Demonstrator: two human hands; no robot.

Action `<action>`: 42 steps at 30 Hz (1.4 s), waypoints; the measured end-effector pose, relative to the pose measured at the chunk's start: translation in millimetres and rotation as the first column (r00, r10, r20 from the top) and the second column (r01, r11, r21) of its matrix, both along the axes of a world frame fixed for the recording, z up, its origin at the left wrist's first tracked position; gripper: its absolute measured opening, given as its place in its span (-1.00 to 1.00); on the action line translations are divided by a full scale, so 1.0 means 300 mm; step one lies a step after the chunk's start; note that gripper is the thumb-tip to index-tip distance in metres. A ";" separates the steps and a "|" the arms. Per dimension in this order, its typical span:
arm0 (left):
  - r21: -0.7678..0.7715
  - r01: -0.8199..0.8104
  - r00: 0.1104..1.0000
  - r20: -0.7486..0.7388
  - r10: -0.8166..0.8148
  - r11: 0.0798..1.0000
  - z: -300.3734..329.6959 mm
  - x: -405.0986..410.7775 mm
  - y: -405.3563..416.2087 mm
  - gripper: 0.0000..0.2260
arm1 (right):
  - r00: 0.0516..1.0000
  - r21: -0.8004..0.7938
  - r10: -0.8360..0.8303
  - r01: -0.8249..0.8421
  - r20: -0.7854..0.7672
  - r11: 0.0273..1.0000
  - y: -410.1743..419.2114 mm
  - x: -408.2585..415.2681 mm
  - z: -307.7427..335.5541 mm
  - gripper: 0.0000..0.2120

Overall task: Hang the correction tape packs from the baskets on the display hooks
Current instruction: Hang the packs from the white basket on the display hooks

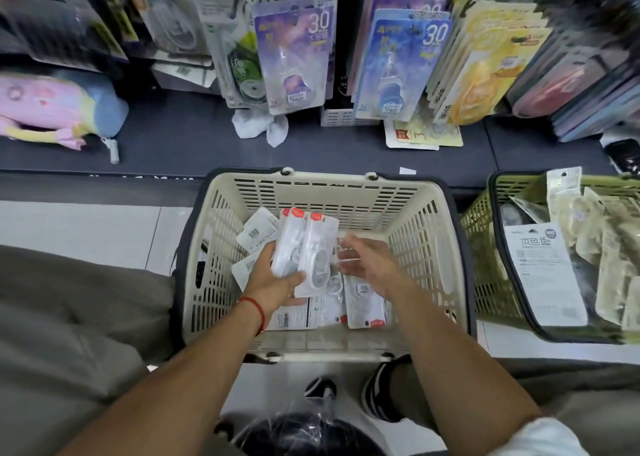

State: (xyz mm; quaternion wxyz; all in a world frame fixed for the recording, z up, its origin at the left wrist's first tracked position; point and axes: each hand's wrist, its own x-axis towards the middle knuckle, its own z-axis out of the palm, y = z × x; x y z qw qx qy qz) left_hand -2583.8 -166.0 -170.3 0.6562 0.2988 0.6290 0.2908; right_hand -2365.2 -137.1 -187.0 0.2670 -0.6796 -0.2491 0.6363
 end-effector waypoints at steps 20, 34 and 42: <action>-0.056 -0.131 0.981 0.139 0.137 0.990 0.042 -0.031 0.000 -0.32 | 0.393 -0.207 0.619 -0.707 0.680 0.676 0.059 0.129 0.050 -0.30; 0.315 -0.288 0.863 0.494 0.103 0.904 0.473 0.142 0.031 -0.48 | 0.994 0.533 -0.014 0.069 -0.107 0.843 0.101 0.198 0.744 -0.55; 0.609 -0.229 0.933 0.360 -0.007 0.759 0.842 0.075 0.279 -0.47 | 0.963 0.670 0.118 -0.254 0.242 0.697 0.213 0.113 1.025 -0.66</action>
